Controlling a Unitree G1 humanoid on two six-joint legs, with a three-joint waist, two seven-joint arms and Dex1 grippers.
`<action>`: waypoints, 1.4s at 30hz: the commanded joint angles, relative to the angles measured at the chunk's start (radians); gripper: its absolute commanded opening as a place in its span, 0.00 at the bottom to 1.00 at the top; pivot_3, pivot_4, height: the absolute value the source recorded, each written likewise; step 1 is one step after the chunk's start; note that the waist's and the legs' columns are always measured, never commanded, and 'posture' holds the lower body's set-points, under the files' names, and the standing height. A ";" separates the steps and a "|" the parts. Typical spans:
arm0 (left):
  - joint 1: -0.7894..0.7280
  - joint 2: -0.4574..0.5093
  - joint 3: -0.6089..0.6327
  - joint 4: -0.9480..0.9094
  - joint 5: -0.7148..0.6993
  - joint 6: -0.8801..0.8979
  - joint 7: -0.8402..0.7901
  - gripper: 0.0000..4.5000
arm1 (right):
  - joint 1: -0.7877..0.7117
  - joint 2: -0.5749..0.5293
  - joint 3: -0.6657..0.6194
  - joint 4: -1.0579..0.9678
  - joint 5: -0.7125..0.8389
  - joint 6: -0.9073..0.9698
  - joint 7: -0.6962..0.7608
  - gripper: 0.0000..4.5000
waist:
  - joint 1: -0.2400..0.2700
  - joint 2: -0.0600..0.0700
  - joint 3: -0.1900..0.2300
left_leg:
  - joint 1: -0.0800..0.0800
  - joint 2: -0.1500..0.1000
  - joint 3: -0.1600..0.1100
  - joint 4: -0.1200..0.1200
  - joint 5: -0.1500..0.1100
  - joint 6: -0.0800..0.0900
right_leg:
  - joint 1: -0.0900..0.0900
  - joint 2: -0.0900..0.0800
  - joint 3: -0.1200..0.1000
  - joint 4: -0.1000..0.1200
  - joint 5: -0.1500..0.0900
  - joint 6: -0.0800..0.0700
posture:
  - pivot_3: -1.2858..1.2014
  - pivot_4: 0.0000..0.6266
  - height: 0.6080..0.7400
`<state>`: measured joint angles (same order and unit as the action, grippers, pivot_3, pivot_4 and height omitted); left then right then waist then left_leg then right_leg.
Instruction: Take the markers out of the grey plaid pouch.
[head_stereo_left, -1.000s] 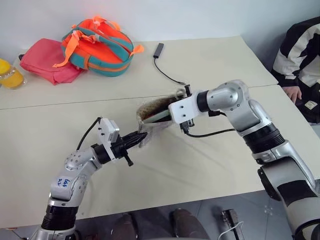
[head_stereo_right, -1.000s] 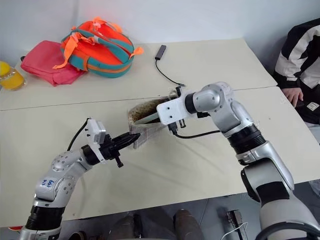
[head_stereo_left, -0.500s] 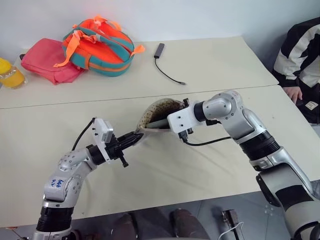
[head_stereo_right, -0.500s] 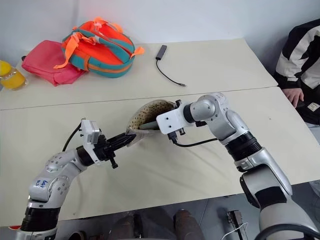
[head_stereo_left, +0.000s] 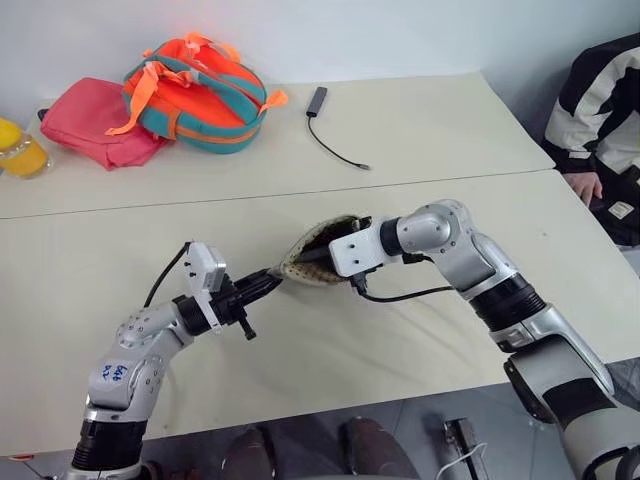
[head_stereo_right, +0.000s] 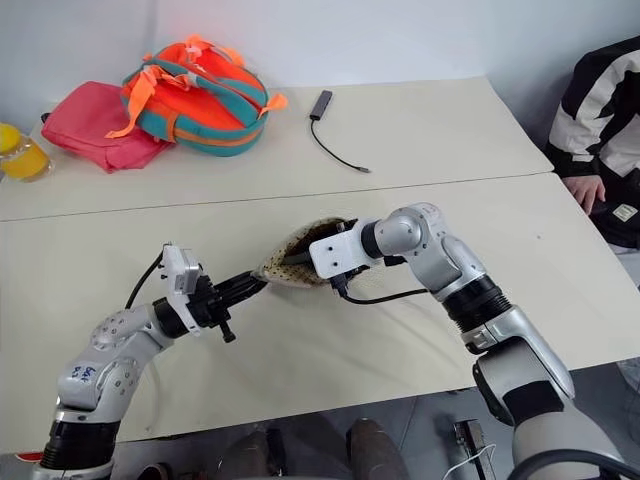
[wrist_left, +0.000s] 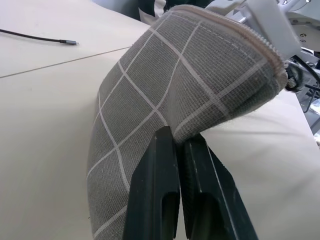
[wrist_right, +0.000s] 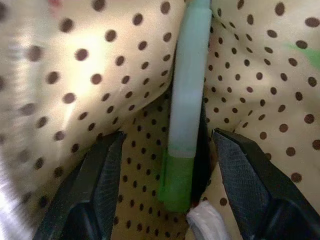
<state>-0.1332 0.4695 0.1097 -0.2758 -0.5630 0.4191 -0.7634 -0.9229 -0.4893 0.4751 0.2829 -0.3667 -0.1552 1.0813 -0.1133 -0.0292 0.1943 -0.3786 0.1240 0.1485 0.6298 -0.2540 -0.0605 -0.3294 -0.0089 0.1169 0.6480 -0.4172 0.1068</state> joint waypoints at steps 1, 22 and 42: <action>0.003 -0.001 0.018 -0.059 -0.041 -0.014 -0.017 0.00 | -0.008 0.024 0.002 0.008 -0.003 -0.005 -0.022 0.62 | -0.001 0.000 0.000 | 0.000 0.000 0.000 0.000 0.000 0.000 | 0.000 0.000 0.000 0.000 0.000 0.000 | 0.52 0.24 1.00; -0.014 -0.012 0.039 -0.006 -0.022 -0.046 0.001 0.00 | -0.013 -0.056 -0.110 -0.240 0.220 0.189 0.171 0.09 | 0.003 0.000 0.000 | 0.000 0.000 0.000 0.000 0.000 0.000 | 0.000 0.000 -0.001 0.000 0.000 0.000 | 0.52 0.24 1.00; -0.052 -0.013 0.072 0.072 0.061 -0.141 0.060 0.00 | -0.097 -0.092 -0.290 -0.317 0.491 0.421 0.176 0.09 | 0.004 0.000 0.000 | -0.001 0.000 -0.001 -0.001 0.000 0.000 | 0.000 0.000 -0.001 -0.001 0.000 0.000 | 0.52 0.24 1.00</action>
<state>-0.1674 0.4562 0.1616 -0.1954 -0.5140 0.3139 -0.7177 -1.0047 -0.5689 0.2272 -0.0102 0.0991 0.2657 1.2709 -0.1094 -0.0292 0.1943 -0.3806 0.1235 0.1476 0.6292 -0.2543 -0.0601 -0.3297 -0.0094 0.1160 0.6471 -0.4172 0.1068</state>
